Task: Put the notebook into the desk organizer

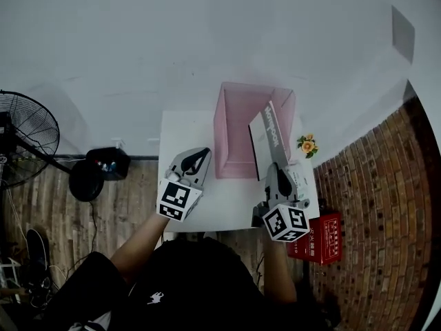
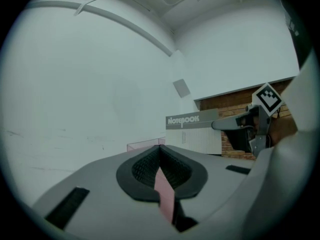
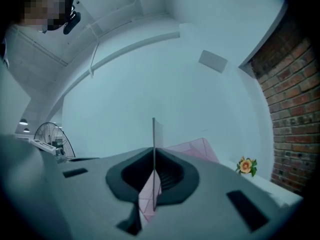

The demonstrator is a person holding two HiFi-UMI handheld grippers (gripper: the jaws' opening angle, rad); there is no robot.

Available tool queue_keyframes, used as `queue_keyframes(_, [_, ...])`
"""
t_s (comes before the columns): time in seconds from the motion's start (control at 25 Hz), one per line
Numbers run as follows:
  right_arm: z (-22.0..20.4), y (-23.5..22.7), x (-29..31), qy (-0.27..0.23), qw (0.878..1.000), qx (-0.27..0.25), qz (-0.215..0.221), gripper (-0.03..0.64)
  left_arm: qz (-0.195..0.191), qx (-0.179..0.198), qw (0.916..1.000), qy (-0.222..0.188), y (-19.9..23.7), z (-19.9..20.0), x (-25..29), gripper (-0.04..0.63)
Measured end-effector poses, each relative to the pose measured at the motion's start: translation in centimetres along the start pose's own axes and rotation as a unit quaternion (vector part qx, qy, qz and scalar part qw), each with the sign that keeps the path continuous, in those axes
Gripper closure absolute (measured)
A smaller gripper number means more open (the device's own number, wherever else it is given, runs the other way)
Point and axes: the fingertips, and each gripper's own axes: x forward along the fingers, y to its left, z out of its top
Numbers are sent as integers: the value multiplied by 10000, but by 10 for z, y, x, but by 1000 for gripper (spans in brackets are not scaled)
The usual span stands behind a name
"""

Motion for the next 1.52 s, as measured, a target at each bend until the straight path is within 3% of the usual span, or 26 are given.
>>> queue_keyframes(0.64, [-12,-27,69,199,9978,205,595,606,890,127,9958,167,11,-2,29,592])
queue_keyframes(1.08, [-22,-7,82,160,9996,182,158,606,543,172,9979,295,31,-7,36,592])
queue_keyframes(1.52, [-33,12,98,-16,9974,699,-200,606,98,103,9999,91,44,0,48,592])
